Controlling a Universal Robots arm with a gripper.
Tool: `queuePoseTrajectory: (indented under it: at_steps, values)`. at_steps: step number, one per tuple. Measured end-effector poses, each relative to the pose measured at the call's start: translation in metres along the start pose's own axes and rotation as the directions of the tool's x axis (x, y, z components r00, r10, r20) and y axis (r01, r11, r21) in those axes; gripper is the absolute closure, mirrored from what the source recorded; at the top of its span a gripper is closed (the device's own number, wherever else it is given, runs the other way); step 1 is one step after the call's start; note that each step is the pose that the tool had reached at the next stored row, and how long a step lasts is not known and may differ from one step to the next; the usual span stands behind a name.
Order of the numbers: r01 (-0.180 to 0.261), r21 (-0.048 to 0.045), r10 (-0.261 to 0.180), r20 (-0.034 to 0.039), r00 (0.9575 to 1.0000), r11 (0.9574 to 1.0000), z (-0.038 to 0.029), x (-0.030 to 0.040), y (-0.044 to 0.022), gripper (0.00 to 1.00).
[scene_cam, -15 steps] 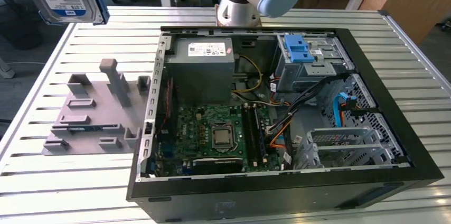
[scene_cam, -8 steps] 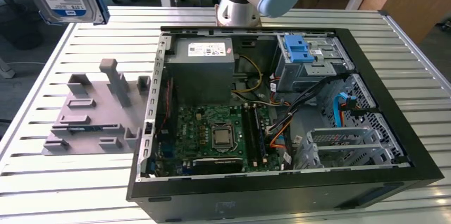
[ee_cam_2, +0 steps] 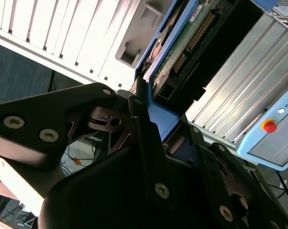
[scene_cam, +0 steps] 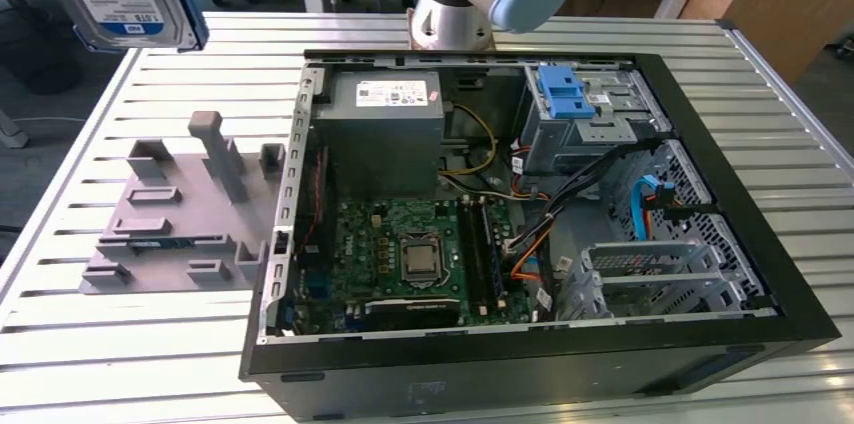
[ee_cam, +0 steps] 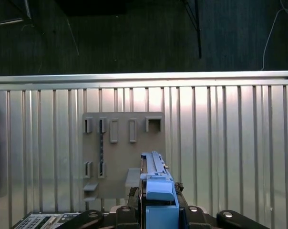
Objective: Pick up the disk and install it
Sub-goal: 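Pick up the disk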
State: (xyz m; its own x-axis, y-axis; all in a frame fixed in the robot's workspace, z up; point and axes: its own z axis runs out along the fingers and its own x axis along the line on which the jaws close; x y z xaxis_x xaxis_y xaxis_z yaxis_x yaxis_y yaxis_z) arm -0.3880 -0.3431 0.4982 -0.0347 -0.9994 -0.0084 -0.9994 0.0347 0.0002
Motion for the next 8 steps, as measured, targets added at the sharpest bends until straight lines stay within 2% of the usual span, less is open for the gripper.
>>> queuePoseTrajectory:
  at_steps: [2, 8]
  values:
    - [0.0, 0.0, 0.0, 0.0, 1.0, 1.0, 0.0, 0.0017, -0.0004, 0.64]
    - [0.0, 0.0, 0.0, 0.0, 1.0, 1.0, 0.0, 0.0027, -0.0087, 0.64]
